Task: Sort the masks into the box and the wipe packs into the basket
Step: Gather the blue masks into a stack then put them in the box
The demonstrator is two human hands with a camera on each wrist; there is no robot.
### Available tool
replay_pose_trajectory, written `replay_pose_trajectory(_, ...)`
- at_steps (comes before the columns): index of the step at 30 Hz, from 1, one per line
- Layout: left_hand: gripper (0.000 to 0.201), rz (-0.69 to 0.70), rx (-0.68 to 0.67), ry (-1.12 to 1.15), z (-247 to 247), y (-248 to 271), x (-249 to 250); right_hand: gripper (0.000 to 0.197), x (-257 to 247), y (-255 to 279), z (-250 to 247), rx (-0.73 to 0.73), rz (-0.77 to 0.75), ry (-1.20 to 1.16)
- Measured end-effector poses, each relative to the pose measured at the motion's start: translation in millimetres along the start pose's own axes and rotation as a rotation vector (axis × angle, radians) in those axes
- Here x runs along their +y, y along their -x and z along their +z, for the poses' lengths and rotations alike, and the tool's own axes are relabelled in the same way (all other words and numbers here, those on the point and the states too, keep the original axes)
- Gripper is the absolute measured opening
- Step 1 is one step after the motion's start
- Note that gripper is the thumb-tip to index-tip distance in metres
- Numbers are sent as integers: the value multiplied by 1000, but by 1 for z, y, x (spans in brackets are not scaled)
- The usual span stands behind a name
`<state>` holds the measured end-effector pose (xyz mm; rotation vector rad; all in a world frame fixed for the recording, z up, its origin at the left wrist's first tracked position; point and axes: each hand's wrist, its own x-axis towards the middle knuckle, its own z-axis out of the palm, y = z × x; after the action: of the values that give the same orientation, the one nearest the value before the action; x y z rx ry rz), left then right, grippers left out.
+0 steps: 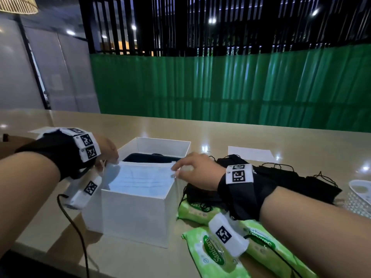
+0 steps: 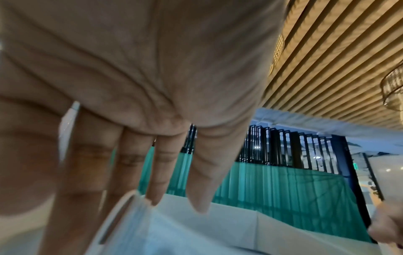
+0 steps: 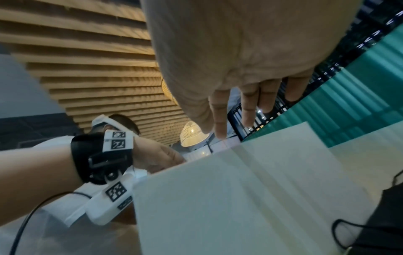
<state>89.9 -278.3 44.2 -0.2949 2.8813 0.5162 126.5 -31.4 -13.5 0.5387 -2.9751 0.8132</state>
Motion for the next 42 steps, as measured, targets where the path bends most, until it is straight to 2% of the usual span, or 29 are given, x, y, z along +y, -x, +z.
replay_pose_trajectory(3,31,3,10,-27,-3,-1,14,9,21,5,-19,142,46,-97)
replay_pose_trajectory(5,39,21,3,-48,-4,-1,23,9,34,9,-30,184,77,-113)
replay_pose_trajectory(9,42,90,-60,-132,1,6,46,9,41,16,-37,103,72,-49)
replay_pose_trajectory(12,43,111,-124,-258,12,7,60,23,34,18,-33,19,45,-12)
replay_pose_trajectory(15,35,153,-155,-383,23,-1,71,38,25,14,-27,-27,40,-28)
replay_pose_trajectory(17,45,195,-165,-498,26,-5,76,47,19,6,-23,-60,26,18)
replay_pose_trajectory(22,47,323,-209,-583,21,-26,94,54,7,-11,-11,-166,-17,160)
replay_pose_trajectory(27,43,405,-310,-764,38,-41,104,53,10,-18,-4,-129,-35,160)
replay_pose_trajectory(30,35,409,-396,-729,41,-48,102,52,16,-18,-2,-118,-47,125)
replay_pose_trajectory(37,29,434,-470,-728,48,-41,99,51,22,-18,2,-119,-52,72)
replay_pose_trajectory(42,29,437,-446,-731,47,-42,97,51,23,-18,3,-121,-45,44)
